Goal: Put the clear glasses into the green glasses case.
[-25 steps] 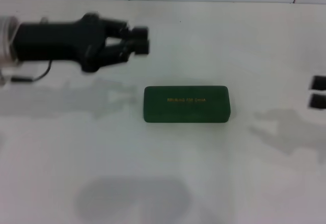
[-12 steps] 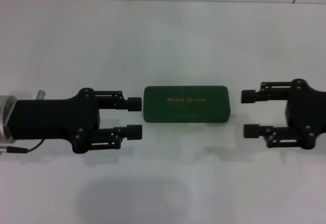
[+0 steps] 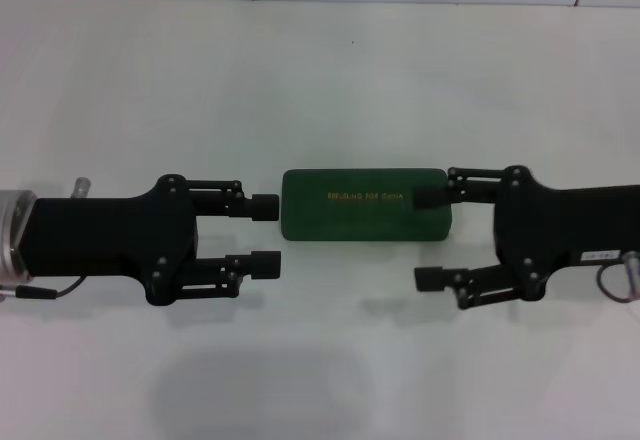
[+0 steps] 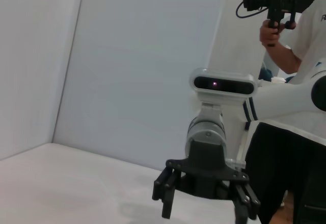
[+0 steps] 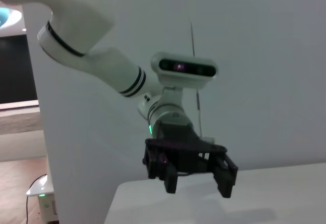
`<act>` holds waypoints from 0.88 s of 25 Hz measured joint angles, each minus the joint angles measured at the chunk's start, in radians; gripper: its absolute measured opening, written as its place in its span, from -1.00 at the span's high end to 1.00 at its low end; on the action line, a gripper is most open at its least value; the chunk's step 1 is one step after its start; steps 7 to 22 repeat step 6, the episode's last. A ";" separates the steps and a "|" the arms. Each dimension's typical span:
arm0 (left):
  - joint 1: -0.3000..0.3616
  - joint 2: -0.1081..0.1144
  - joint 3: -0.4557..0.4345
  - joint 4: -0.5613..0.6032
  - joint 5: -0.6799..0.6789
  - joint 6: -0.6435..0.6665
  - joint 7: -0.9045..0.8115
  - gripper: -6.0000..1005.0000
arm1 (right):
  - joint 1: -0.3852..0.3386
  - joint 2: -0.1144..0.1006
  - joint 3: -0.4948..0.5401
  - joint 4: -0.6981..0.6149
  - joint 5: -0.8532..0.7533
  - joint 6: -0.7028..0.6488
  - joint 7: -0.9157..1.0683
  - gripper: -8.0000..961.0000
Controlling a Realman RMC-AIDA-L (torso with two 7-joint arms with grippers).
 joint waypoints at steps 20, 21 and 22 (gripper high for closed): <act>-0.010 0.000 0.000 -0.013 -0.001 0.000 -0.031 -0.21 | -0.005 -0.001 -0.034 -0.005 0.031 0.012 -0.004 -0.48; -0.010 0.000 0.000 -0.013 -0.001 0.000 -0.031 -0.21 | -0.005 -0.001 -0.034 -0.005 0.031 0.012 -0.004 -0.48; -0.010 0.000 0.000 -0.013 -0.001 0.000 -0.031 -0.21 | -0.005 -0.001 -0.034 -0.005 0.031 0.012 -0.004 -0.48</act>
